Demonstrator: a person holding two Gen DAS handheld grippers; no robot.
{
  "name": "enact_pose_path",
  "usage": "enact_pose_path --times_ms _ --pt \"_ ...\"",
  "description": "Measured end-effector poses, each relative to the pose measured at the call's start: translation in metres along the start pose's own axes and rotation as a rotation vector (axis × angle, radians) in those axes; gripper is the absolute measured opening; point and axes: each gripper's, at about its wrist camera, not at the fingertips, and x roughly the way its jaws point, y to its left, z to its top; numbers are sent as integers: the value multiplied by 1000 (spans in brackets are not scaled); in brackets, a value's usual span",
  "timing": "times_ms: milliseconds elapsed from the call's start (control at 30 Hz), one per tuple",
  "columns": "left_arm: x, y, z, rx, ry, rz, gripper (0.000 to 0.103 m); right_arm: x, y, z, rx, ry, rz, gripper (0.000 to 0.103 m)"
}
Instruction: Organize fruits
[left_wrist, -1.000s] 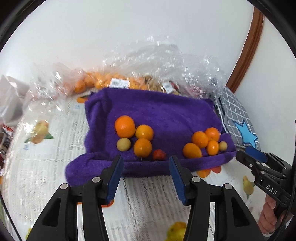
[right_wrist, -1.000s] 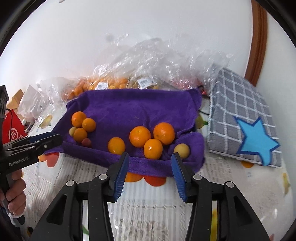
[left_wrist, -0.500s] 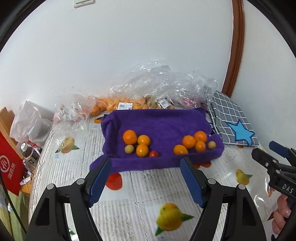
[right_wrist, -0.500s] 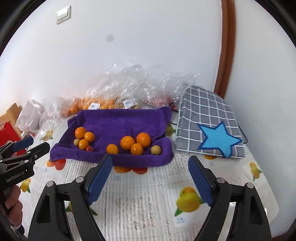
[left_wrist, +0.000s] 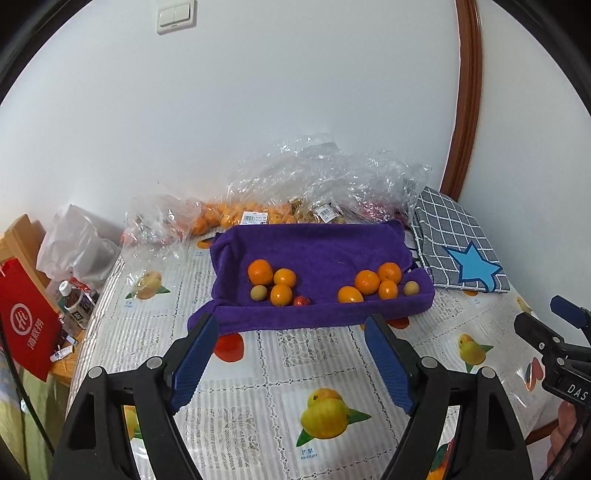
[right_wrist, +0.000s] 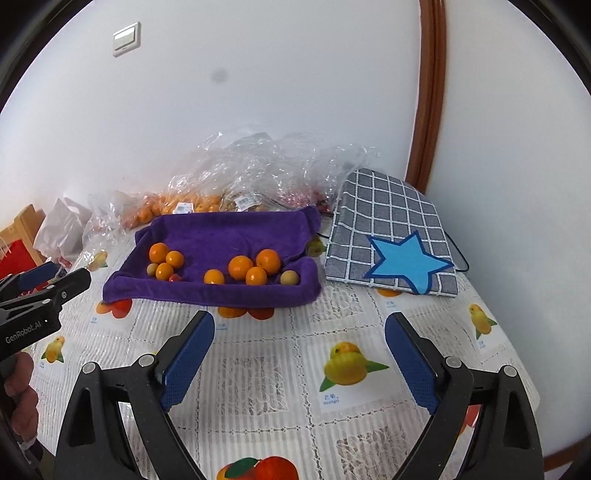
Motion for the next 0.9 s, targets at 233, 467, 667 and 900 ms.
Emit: enact_pose_path --times_ms 233,467,667,900 --pt "-5 3 -2 -7 -11 5 80 -10 -1 -1 9 -12 -13 93" --pt "-7 9 -3 -17 -12 6 80 -12 2 -1 7 -12 -14 93" --pt "-8 13 -4 -26 -12 9 80 -11 5 -3 11 -5 -8 93" --pt "-7 15 -3 -30 -10 6 80 -11 7 -3 13 -4 -6 93"
